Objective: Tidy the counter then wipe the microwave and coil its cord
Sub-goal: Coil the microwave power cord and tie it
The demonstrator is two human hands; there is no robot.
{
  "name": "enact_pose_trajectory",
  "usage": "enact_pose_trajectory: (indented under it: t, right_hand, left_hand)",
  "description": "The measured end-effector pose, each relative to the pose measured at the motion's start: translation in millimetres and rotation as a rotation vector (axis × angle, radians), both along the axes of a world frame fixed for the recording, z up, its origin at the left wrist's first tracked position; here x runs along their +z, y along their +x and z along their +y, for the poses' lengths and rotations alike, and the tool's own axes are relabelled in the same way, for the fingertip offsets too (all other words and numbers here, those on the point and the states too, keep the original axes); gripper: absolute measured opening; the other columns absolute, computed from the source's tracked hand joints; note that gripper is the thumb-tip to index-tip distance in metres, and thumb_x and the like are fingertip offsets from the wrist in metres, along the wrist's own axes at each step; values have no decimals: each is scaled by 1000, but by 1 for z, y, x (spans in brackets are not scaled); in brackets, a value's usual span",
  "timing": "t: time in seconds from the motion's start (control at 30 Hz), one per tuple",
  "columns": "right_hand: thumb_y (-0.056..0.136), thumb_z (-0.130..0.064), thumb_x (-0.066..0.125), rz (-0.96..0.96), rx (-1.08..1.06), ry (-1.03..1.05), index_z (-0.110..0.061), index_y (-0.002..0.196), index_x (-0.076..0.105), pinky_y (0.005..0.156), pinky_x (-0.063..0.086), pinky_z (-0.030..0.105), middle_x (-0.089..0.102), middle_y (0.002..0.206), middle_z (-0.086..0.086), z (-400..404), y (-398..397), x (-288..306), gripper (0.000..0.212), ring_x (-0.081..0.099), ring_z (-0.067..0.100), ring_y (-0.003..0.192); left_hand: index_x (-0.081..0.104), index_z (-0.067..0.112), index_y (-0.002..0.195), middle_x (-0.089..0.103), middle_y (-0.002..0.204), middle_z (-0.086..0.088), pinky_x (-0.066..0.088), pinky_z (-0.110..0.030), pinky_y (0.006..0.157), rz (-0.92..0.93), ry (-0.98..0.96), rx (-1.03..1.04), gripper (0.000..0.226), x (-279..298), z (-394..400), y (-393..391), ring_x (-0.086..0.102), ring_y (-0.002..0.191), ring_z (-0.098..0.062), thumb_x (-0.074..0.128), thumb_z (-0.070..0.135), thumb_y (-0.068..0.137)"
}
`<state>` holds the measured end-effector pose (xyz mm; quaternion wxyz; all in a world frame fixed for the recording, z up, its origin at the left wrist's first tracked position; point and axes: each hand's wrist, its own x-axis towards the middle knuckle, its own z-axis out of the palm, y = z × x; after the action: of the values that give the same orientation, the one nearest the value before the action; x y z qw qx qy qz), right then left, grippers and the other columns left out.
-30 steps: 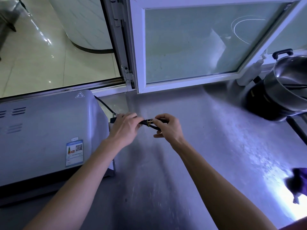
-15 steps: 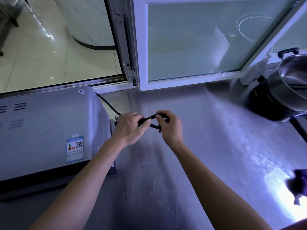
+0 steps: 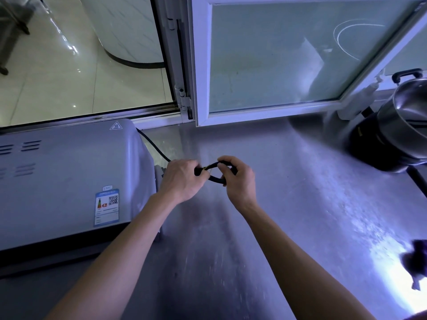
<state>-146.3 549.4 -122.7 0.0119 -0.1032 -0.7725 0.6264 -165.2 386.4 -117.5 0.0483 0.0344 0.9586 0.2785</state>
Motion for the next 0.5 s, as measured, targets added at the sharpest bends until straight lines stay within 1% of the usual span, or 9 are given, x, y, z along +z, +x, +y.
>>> enact_pose_trajectory:
  t: [0.1, 0.2, 0.23, 0.3, 0.33, 0.37, 0.5]
  right_hand:
    - [93, -12, 62, -2, 11, -2, -29, 95, 72, 57, 48, 15, 66, 71, -15, -3, 2, -4, 19, 60, 8, 58]
    - [92, -11, 62, 17, 12, 7, -30, 93, 72, 58, 49, 16, 65, 70, -15, -4, 4, -6, 21, 61, 8, 59]
    - [92, -12, 62, 23, 8, 11, -30, 94, 72, 59, 50, 16, 65, 69, -15, -3, 4, -7, 20, 61, 8, 59]
    - [92, -13, 62, 28, 2, 12, -32, 93, 72, 61, 51, 17, 66, 68, -14, -1, 2, -7, 21, 62, 9, 60]
    - [92, -14, 62, 26, 0, 12, -34, 92, 71, 61, 51, 19, 66, 68, -12, 0, 1, -7, 22, 63, 10, 61]
    - [92, -15, 62, 25, -1, 12, -34, 92, 72, 62, 52, 20, 66, 67, -11, 0, 0, -7, 21, 63, 10, 61]
    - [92, -16, 63, 29, -28, 12, -32, 95, 73, 63, 53, 27, 67, 66, -6, 5, -6, -6, 18, 64, 12, 62]
  left_hand:
    - [63, 17, 70, 60, 62, -2, 51, -40, 60, -61, -34, 16, 33, 0, -1, 0, 58, 65, -25, 51, 46, 81]
    - [63, 19, 71, 60, 61, -1, 50, -41, 59, -66, -77, -4, 29, 0, -1, 1, 58, 64, -24, 53, 42, 85]
    - [64, 19, 73, 60, 61, 1, 47, -40, 60, -50, -88, -5, 27, -2, 0, 1, 58, 66, -24, 53, 40, 86]
    - [64, 21, 76, 59, 62, 4, 34, -38, 60, -11, -96, 16, 21, -5, 1, 2, 55, 72, -24, 52, 35, 86]
    - [64, 21, 78, 58, 62, 4, 29, -36, 62, 3, -91, 28, 18, -6, 0, 2, 53, 75, -25, 53, 32, 87]
    - [65, 21, 78, 57, 63, 4, 28, -35, 62, 13, -72, 31, 16, -7, -1, 2, 52, 76, -25, 53, 29, 87]
    - [70, 20, 82, 57, 63, 4, 33, -31, 55, 55, 63, 15, 17, -7, -4, 0, 53, 69, -27, 54, 16, 85]
